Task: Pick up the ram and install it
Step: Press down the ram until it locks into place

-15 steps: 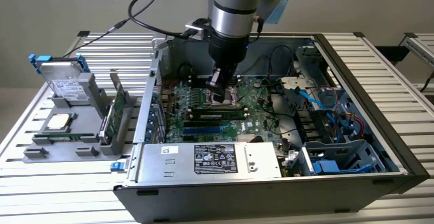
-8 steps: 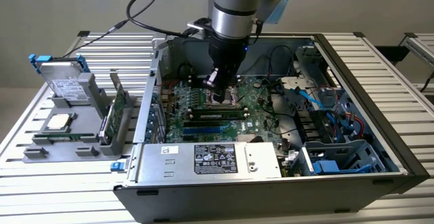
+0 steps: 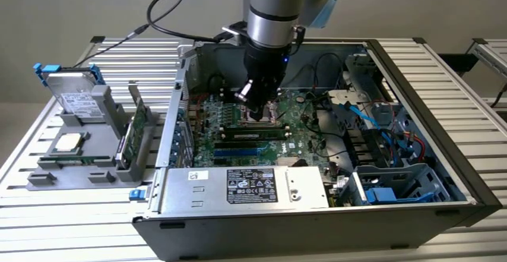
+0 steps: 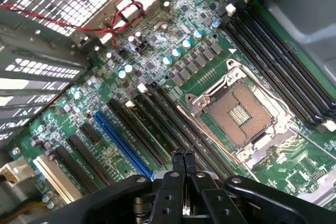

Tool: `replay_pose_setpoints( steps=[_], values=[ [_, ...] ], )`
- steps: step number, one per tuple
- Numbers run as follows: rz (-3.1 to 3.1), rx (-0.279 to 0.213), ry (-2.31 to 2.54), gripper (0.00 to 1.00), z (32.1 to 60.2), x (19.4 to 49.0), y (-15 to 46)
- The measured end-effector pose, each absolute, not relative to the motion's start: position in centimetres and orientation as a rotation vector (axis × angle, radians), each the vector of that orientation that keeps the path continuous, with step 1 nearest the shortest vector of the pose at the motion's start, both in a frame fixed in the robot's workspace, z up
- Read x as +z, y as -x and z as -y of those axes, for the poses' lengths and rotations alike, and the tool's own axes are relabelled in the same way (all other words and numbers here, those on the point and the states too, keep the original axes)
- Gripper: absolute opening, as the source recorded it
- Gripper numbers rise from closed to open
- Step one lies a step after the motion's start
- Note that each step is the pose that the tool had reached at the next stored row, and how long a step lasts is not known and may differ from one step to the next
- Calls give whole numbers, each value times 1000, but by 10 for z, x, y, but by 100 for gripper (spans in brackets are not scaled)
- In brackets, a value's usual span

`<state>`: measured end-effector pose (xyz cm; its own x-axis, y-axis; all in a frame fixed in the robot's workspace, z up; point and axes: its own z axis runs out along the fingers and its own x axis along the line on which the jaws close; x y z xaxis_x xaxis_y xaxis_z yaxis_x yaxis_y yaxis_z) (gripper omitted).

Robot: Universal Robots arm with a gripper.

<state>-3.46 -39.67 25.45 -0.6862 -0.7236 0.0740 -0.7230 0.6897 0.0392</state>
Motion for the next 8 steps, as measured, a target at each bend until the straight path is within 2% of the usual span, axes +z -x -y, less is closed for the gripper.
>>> replay_pose_setpoints(
  steps=[8],
  values=[
    [2891, -14, -1021, 10, 397, 251, 35]
  ],
)
